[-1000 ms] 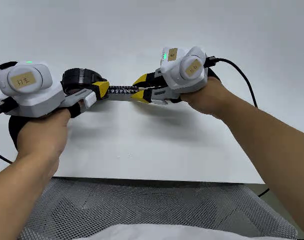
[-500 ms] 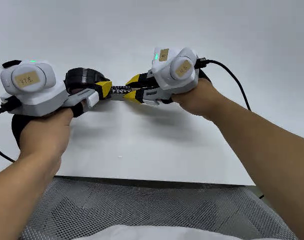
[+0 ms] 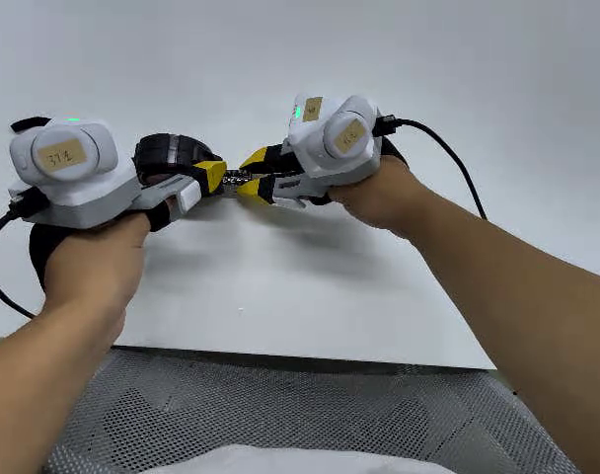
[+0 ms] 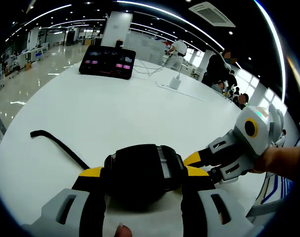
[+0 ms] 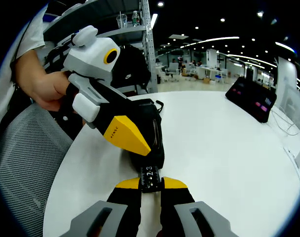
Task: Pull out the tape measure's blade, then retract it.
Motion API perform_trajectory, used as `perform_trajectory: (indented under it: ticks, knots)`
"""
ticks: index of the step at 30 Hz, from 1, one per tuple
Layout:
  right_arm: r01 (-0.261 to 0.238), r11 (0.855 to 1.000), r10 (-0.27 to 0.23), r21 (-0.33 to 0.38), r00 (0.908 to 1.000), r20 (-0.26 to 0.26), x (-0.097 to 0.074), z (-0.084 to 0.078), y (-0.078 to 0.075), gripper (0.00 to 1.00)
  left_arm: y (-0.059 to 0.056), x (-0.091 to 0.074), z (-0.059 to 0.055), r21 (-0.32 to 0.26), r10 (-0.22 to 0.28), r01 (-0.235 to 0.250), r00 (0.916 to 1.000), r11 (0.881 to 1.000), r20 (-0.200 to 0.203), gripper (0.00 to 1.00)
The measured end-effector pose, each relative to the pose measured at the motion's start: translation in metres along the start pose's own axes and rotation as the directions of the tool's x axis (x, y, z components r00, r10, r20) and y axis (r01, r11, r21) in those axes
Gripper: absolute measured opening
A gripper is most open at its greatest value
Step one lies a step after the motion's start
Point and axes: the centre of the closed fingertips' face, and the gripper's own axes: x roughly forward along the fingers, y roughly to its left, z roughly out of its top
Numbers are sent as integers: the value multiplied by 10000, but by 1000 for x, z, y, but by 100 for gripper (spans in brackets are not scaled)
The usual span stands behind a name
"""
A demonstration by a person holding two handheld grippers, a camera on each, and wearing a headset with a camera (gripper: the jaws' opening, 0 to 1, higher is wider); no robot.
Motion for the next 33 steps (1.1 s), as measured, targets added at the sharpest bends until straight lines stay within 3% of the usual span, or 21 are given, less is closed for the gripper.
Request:
perform_trajectory:
  ticks: [15,21,26,33]
  knots:
    - [32,10000,-31,60,10000,-55,2,0,0,11,-2,0,0,51,57,-57,10000,10000,-9,58]
    - [-17,10000,18,94,9999,-145,2,-3,3,12,-5,0,-2,436,79,-75,9999,9990,-103,59]
    - [45,10000,-43,61,9994,-354,2,-5,4,18,-5,0,-1,492,98,-91,9999,9987,-135,60]
    - [40,10000,-38,60,9995,-314,3,-4,6,19,-4,0,-1,399,63,-60,9999,9992,-78,61]
